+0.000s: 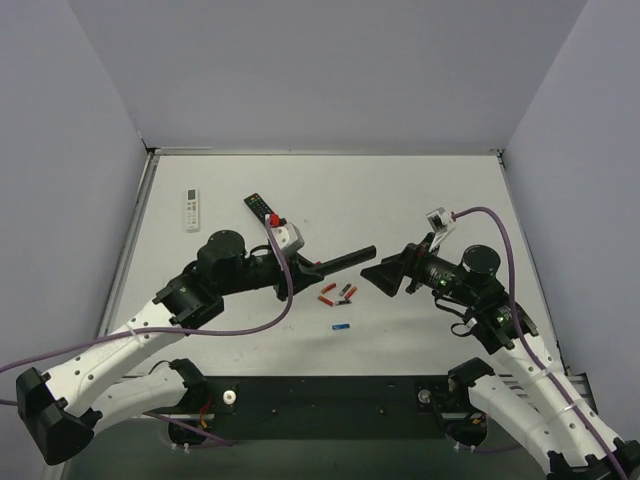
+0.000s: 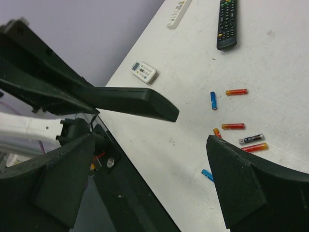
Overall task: Load the batteries into the remote control
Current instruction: Adjust the remote control.
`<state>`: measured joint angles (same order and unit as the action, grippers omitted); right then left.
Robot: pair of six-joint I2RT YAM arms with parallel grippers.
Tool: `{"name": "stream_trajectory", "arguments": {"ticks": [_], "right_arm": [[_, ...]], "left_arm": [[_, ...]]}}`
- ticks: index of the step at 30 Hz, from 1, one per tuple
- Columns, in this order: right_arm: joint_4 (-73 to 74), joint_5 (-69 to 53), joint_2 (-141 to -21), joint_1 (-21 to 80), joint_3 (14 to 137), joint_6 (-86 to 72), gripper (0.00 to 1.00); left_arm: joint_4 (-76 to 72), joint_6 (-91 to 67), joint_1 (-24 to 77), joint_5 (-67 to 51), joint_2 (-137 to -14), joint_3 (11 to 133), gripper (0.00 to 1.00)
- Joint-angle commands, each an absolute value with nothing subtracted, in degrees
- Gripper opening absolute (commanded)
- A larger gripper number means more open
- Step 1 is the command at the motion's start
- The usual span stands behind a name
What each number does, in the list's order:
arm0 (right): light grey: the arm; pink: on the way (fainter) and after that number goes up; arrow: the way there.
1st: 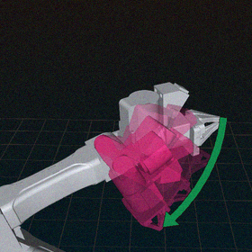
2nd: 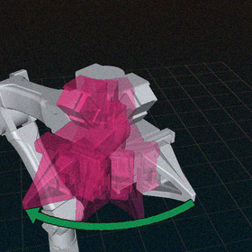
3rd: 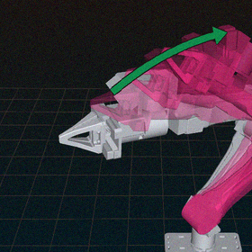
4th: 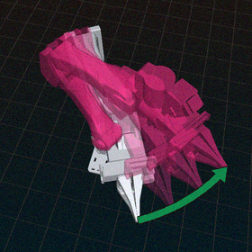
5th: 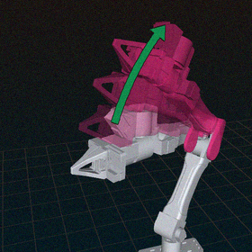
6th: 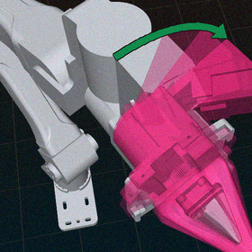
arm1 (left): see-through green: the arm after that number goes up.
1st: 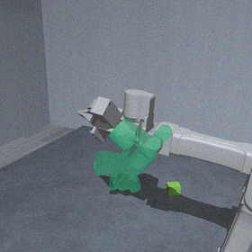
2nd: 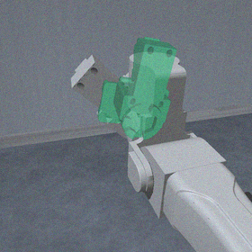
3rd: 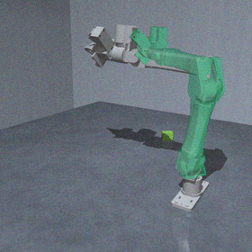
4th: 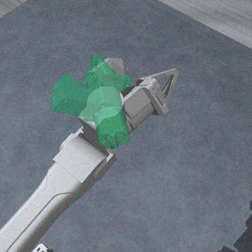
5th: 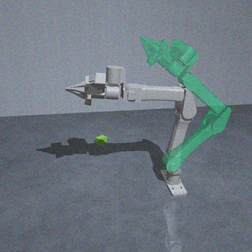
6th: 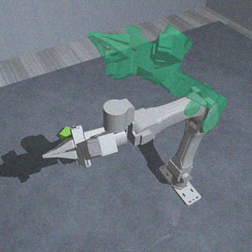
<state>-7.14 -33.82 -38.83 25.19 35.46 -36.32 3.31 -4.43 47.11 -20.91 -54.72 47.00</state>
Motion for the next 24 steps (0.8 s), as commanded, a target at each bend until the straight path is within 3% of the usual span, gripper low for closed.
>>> {"name": "stream_trajectory", "arguments": {"ticks": [1, 10, 24], "right_arm": [[-8.0, -44.8, -38.2, 25.3, 37.9, -20.2, 0.94], [-11.9, -58.3, -39.4, 26.0, 38.7, -15.8, 0.91], [-2.4, -67.3, -44.3, 30.2, 42.9, -8.8, 0.64]], "left_arm": [[14.1, -4.2, 45.6, -37.2, -53.1, 55.1, 0.00], [23.1, -1.2, 45.6, -42.5, -55.1, 60.1, 0.00], [24.0, -1.1, 45.6, -43.3, -59.1, 63.0, 0.00]]}}
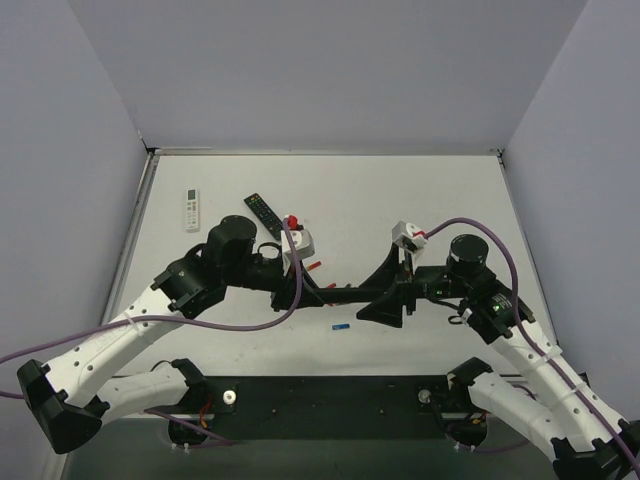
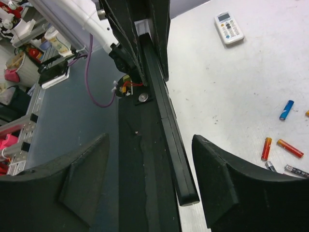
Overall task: Load the batteries into the remote control
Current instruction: Adjust the remote control.
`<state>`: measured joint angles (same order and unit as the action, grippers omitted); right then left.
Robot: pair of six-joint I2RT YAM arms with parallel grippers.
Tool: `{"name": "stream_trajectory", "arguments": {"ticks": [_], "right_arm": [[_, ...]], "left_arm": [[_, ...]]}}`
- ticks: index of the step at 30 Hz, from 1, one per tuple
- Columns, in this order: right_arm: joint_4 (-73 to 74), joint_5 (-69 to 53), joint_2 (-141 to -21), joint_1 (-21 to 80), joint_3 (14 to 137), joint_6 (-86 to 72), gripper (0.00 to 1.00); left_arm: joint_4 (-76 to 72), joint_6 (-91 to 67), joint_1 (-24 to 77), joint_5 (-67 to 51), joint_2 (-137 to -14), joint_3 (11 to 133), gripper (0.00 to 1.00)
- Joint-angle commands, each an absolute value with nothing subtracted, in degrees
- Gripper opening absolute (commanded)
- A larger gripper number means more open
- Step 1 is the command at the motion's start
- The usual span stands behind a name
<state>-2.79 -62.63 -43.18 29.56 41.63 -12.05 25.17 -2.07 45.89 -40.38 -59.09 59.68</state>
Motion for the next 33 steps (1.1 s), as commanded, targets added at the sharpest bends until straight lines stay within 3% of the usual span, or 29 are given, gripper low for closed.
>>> {"name": "stream_trajectory", "arguments": {"ticks": [1, 4, 5, 7, 8, 10, 11, 12, 15, 20, 26, 33], "right_arm": [[-2.2, -67.4, -44.4, 30.3, 42.8, -8.6, 0.62], [-1.5, -67.6, -44.4, 30.6, 42.8, -8.2, 0.50], [-1.3, -67.8, -44.3, 30.5, 42.9, -8.0, 0.38], [-1.2, -67.9, -44.3, 30.6, 42.9, -8.3, 0.27], [-1.5, -67.8, -44.3, 30.6, 43.0, -8.7, 0.16], [-3.8, -67.1, -43.9, 30.7, 42.8, -11.3, 0.00], [-5.5, -66.6, -43.9, 30.7, 42.4, -12.9, 0.00], [-7.6, -65.9, -43.3, 30.8, 41.1, -16.8, 0.00], [-18.9, -60.6, -41.8, 30.8, 38.0, -24.7, 0.00], [-35.5, -48.8, -41.7, 31.6, 32.5, -40.2, 0.00], [-48.7, -38.9, -44.4, 33.3, 30.1, -52.4, 0.00], [-57.1, -35.7, -50.9, 37.8, 30.2, -58.9, 0.00]], "left_arm": [[24.1, -1.1, 45.6, -43.5, -59.1, 63.2, 0.00], [24.2, -0.9, 45.6, -43.4, -59.1, 63.0, 0.00], [24.3, -0.8, 45.6, -43.4, -59.1, 62.9, 0.00], [24.2, -0.8, 45.6, -43.3, -58.7, 62.8, 0.00], [24.0, -0.8, 45.6, -42.7, -58.5, 62.5, 0.00], [23.5, -1.1, 45.6, -40.3, -57.9, 61.9, 0.22], [22.6, -1.4, 45.5, -38.9, -57.7, 61.5, 0.32], [21.9, -2.5, 45.4, -37.7, -56.9, 61.1, 0.54], [16.5, -6.5, 44.8, -31.7, -54.2, 58.1, 0.81], [-3.7, -17.7, 44.4, -16.3, -46.3, 48.9, 0.94], [-26.8, -33.0, 44.6, -5.1, -40.8, 34.6, 0.96], [-47.4, -44.0, 44.7, -3.8, -46.4, 29.3, 0.96]]}}
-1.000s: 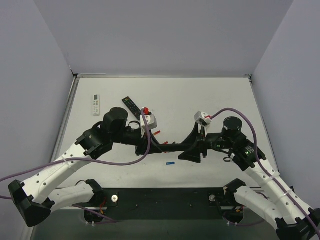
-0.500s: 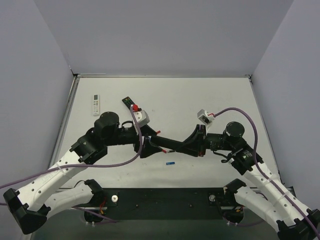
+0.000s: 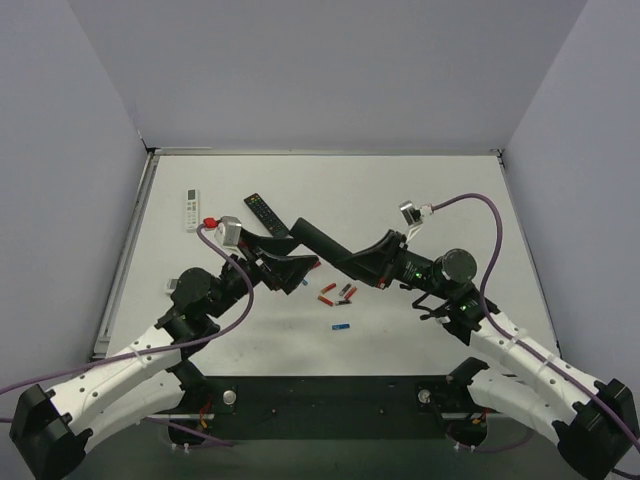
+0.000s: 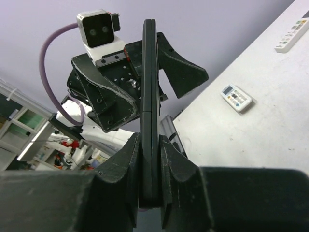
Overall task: Load the batteries into the remote control
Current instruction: Adjust the remote control.
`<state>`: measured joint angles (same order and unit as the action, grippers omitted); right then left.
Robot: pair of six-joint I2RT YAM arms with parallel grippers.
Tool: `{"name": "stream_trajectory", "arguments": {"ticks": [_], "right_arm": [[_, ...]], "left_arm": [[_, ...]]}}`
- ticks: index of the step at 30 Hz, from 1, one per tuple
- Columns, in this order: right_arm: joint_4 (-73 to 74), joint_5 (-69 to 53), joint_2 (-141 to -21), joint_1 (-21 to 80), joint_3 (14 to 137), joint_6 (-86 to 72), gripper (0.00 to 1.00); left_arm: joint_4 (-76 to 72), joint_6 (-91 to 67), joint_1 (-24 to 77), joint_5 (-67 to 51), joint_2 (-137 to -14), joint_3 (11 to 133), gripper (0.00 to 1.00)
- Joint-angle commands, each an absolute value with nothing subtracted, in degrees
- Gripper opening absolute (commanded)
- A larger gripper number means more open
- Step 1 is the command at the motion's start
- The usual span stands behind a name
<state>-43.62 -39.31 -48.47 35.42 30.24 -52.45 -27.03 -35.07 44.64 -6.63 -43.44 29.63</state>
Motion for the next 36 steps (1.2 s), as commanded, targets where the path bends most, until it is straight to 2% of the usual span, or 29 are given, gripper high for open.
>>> {"name": "stream_trajectory", "arguments": {"ticks": [1, 10, 25, 26, 27, 29, 30, 32, 33, 35, 36], "right_arm": [[-59.0, -35.3, -51.6, 38.2, 30.1, -59.4, 0.00], [-63.6, -32.8, -55.9, 41.7, 28.8, -60.9, 0.00], [-67.8, -28.7, -58.1, 42.7, 27.1, -61.0, 0.00], [-67.8, -28.8, -58.3, 42.8, 27.1, -61.0, 0.00], [-67.8, -28.9, -58.3, 43.1, 27.0, -61.0, 0.00], [-67.4, -28.9, -58.4, 43.1, 27.0, -60.9, 0.00], [-66.3, -29.0, -58.4, 43.1, 27.2, -60.9, 0.02], [-64.4, -29.4, -58.0, 43.2, 27.5, -60.2, 0.07], [-61.7, -30.0, -57.9, 43.2, 27.9, -59.8, 0.18], [-58.8, -30.8, -57.2, 43.2, 29.2, -57.1, 0.33], [-53.4, -31.0, -56.8, 43.2, 29.9, -55.6, 0.47]], "left_arm": [[-49.5, -44.8, 44.8, -3.4, -47.2, 29.0, 0.97], [-60.4, -52.8, 45.0, 1.1, -52.9, 28.3, 0.85], [-62.8, -55.1, 50.1, 6.4, -56.2, 26.7, 0.71], [-62.8, -55.0, 50.1, 6.7, -56.2, 26.6, 0.63], [-62.8, -54.9, 50.2, 6.8, -56.2, 26.6, 0.51], [-62.3, -54.3, 50.2, 7.3, -55.7, 26.5, 0.42], [-61.8, -54.1, 50.2, 7.9, -55.5, 26.5, 0.31], [-59.6, -52.6, 50.1, 8.7, -54.2, 26.5, 0.22], [-58.4, -51.9, 50.2, 9.2, -53.7, 26.4, 0.17], [-52.1, -51.3, 50.1, 12.6, -51.2, 26.3, 0.03], [-49.5, -51.3, 50.1, 15.3, -50.4, 26.6, 0.00]]}}
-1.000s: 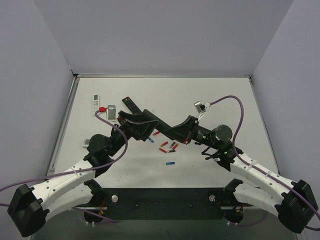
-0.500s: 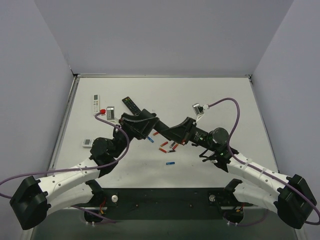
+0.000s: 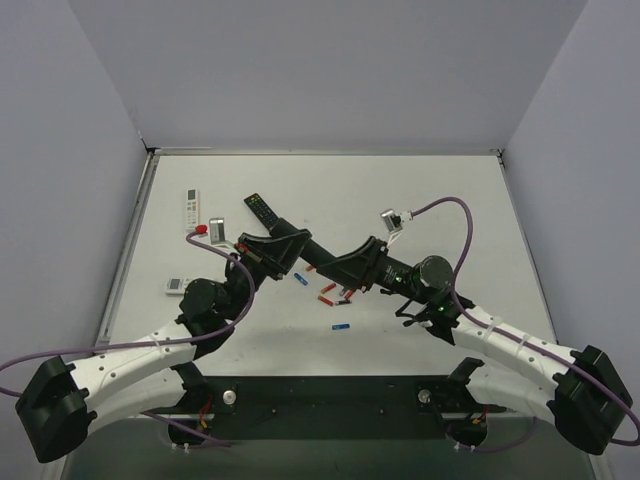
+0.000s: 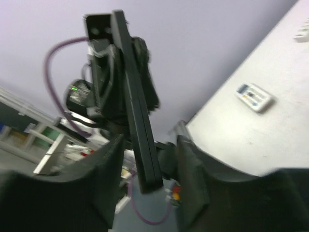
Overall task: Load the batteries into the remote control
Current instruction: Adjust the remote control, then remove the battery cover from the remote control.
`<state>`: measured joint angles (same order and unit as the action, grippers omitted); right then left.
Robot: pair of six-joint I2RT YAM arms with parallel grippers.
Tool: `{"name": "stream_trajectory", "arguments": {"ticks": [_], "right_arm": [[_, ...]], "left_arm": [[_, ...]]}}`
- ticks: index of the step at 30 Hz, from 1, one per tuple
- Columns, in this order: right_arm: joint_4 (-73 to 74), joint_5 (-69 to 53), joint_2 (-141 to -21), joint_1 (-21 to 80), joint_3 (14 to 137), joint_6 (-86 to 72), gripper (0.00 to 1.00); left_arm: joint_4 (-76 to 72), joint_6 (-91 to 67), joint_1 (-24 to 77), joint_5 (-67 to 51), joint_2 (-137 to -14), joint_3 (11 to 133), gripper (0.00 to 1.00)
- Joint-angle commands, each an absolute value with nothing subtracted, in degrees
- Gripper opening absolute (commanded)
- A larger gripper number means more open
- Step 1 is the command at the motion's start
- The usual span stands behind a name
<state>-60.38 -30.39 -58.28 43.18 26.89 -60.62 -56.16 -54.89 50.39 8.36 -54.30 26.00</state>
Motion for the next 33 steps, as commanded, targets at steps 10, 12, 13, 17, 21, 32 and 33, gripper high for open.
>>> {"name": "stream_trajectory", "arguments": {"ticks": [10, 12, 13, 17, 21, 32, 33], "right_arm": [[-7.2, -23.1, -54.3, 44.5, 48.5, -18.2, 0.95], [-3.8, -20.1, -55.9, 45.8, 51.5, -15.0, 0.97], [-2.8, -19.4, -57.7, 46.5, 52.6, -14.0, 0.97], [3.1, -16.6, -62.7, 50.7, 57.7, -8.9, 0.97], [5.7, -15.4, -67.5, 53.9, 61.6, -5.7, 0.96], [9.0, -15.2, -75.1, 56.3, 66.4, -3.4, 0.77], [9.0, -15.3, -75.5, 56.3, 66.5, -3.3, 0.76]], "left_arm": [[-13.0, -58.9, 50.1, 27.0, -43.4, 32.6, 0.00], [-11.0, -59.5, 50.0, 26.7, -43.6, 33.4, 0.00], [-9.2, -60.2, 50.1, 26.7, -43.6, 33.7, 0.00], [-3.0, -62.7, 49.9, 27.8, -44.4, 36.3, 0.00], [-2.5, -63.3, 49.7, 27.0, -44.6, 36.1, 0.00], [-2.5, -63.6, 49.6, 25.1, -45.4, 36.4, 0.00], [-2.5, -63.6, 49.6, 25.0, -45.4, 36.4, 0.00]]}}
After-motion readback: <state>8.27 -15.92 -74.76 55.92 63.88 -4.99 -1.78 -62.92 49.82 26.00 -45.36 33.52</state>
